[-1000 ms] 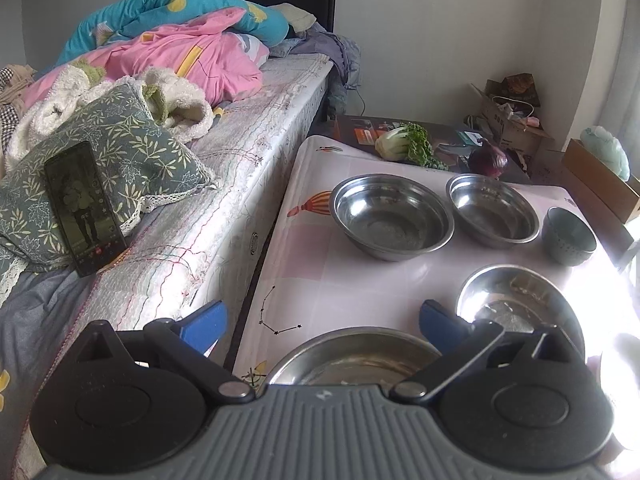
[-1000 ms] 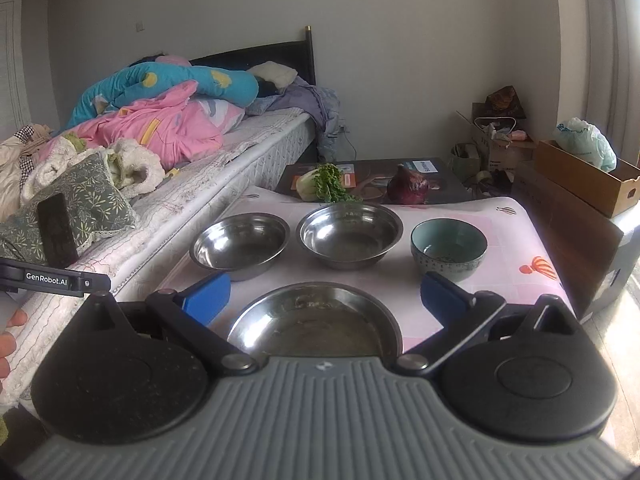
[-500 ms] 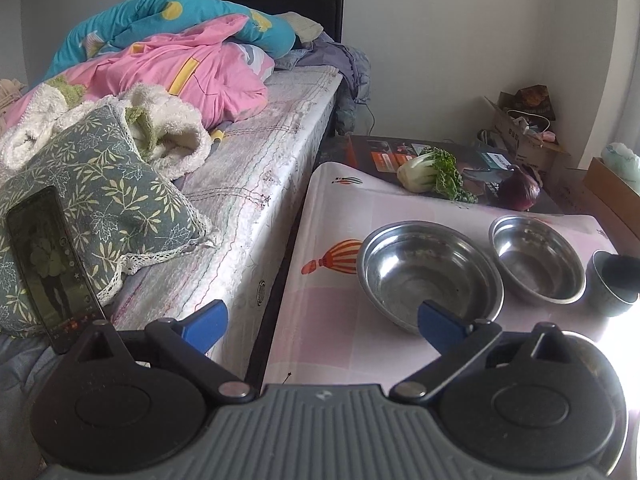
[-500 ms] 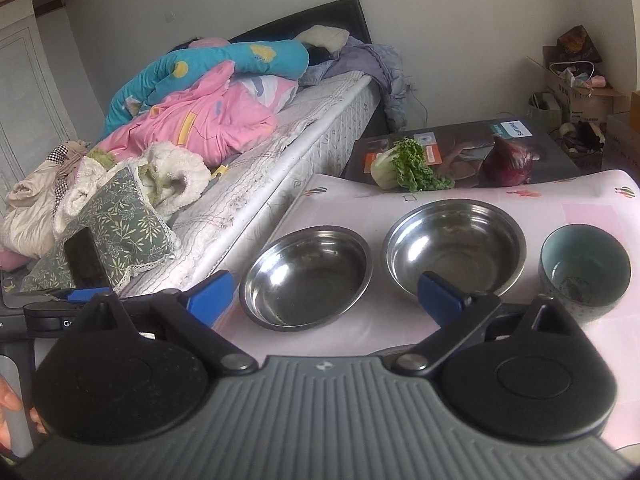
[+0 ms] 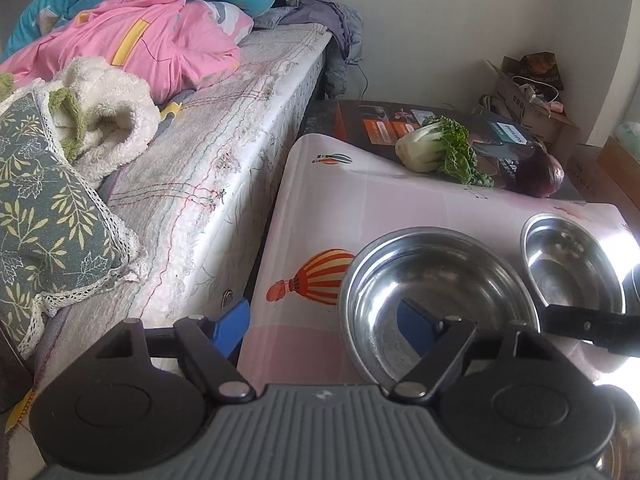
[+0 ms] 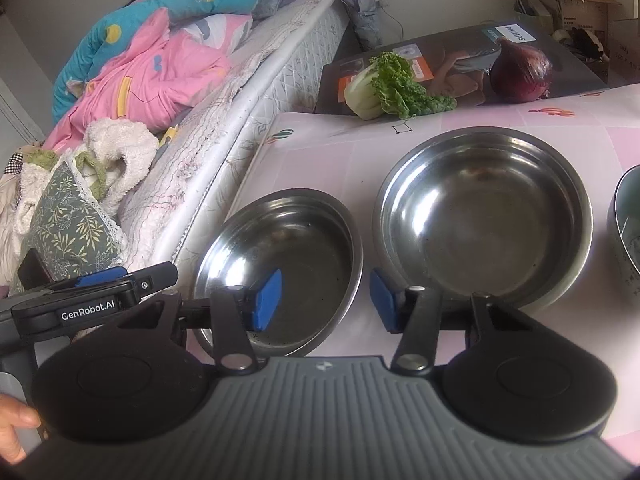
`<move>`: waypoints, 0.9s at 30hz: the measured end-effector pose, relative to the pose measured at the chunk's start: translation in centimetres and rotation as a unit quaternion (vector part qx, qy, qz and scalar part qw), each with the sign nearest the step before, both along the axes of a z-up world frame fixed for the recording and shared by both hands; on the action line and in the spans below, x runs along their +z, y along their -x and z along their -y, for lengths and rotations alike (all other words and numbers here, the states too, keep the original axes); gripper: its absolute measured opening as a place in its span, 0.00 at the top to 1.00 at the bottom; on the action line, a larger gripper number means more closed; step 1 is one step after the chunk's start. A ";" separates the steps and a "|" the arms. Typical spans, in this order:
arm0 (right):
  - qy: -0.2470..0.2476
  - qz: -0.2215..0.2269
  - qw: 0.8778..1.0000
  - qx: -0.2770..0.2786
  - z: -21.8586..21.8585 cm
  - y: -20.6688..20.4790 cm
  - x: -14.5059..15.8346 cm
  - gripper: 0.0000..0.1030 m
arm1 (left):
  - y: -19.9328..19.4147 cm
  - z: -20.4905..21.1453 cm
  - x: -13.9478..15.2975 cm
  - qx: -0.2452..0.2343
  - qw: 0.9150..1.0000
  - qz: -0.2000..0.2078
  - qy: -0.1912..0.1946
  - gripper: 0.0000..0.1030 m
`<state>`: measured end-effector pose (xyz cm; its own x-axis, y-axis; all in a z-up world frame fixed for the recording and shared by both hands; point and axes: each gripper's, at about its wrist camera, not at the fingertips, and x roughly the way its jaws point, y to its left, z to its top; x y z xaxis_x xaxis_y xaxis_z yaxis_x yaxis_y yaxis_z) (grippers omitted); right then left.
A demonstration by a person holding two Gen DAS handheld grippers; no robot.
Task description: Organize plates and bowls
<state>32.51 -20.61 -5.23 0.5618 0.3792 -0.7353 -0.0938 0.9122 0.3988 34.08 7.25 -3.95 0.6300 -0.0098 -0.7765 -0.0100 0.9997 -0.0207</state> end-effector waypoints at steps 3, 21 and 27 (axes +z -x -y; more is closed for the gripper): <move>0.002 -0.016 1.000 -0.002 0.0 -0.8 -1.2 0.65 | -1.5 0.4 -1.8 0.000 0.999 -0.034 0.003 0.41; -0.010 -0.054 0.997 0.050 0.1 -0.7 -2.8 0.89 | -0.7 2.3 -3.5 0.001 0.994 -0.109 -0.013 0.81; 0.006 -0.049 0.996 0.073 0.0 0.3 -2.5 0.87 | 1.2 1.8 -3.4 -0.015 0.992 -0.122 0.014 0.79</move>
<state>32.20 -20.60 -7.74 0.4273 0.4419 -0.7888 -0.1874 0.8967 0.4010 32.85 5.46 -7.33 0.4215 -0.0494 -0.9055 0.0125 0.9987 -0.0487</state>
